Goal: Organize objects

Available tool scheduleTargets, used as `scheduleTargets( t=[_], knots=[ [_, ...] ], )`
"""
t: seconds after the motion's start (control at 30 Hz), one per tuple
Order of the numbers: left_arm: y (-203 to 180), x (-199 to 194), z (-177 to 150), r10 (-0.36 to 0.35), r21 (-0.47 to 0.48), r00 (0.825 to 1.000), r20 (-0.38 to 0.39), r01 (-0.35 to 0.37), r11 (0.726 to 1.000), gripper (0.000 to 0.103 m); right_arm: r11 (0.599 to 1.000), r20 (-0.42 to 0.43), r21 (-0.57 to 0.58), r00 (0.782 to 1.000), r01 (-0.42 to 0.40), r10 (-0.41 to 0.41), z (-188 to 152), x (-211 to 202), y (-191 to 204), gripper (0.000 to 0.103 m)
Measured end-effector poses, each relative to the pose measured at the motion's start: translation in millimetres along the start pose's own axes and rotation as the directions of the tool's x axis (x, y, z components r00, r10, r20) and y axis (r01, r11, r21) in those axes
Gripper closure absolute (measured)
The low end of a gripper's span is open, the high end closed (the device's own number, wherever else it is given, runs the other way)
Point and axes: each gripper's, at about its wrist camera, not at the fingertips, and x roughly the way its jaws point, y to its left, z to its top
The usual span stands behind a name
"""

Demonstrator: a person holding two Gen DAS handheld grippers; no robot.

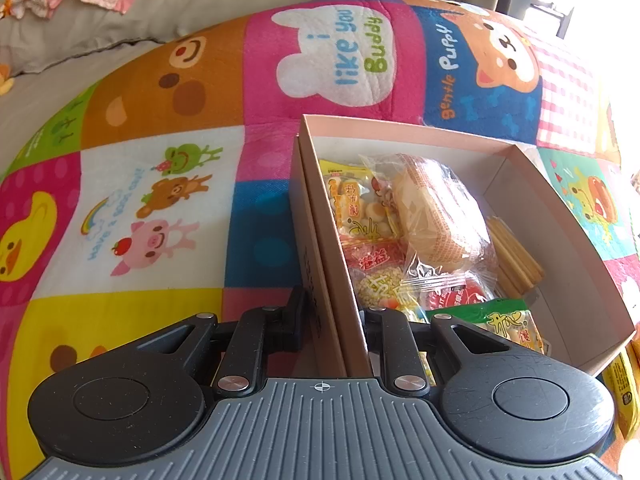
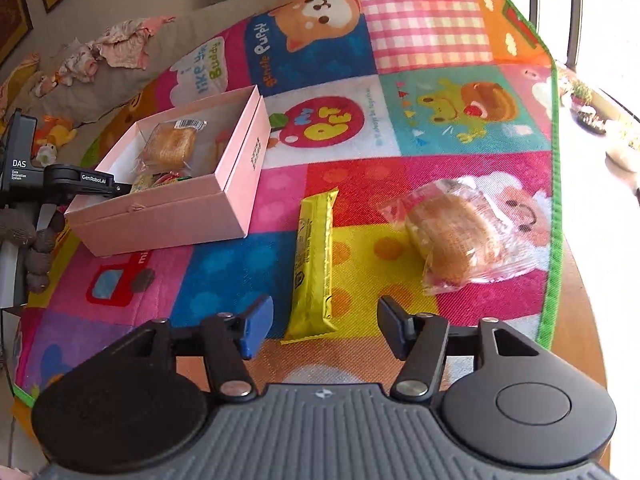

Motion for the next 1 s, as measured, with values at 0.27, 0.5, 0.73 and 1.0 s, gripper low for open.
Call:
scheduleTargets(
  t=[0.27, 0.5, 0.73, 1.0],
  knots=[
    [0, 0, 0, 0.000, 0.000, 1.000, 0.002, 0.000, 1.000, 0.081, 0.966, 0.154, -0.078, 0.960, 0.246, -0.232, 13, -3, -19, 0.017],
    [-1, 0, -1, 0.001, 0.003, 1.000, 0.002, -0.001, 1.000, 0.082, 0.988, 0.077, 0.061, 0.986, 0.145, -0.149, 10, 27, -36, 0.016],
    [0, 0, -1, 0.000, 0.003, 1.000, 0.003, 0.000, 1.000, 0.081, 0.986, 0.118, -0.006, 0.980, 0.164, -0.163, 10, 26, -15, 0.016],
    [0, 0, -1, 0.000, 0.003, 1.000, 0.003, 0.000, 1.000, 0.082, 0.996, 0.087, -0.039, 0.993, 0.083, -0.080, -6, 19, 1, 0.016]
  ],
)
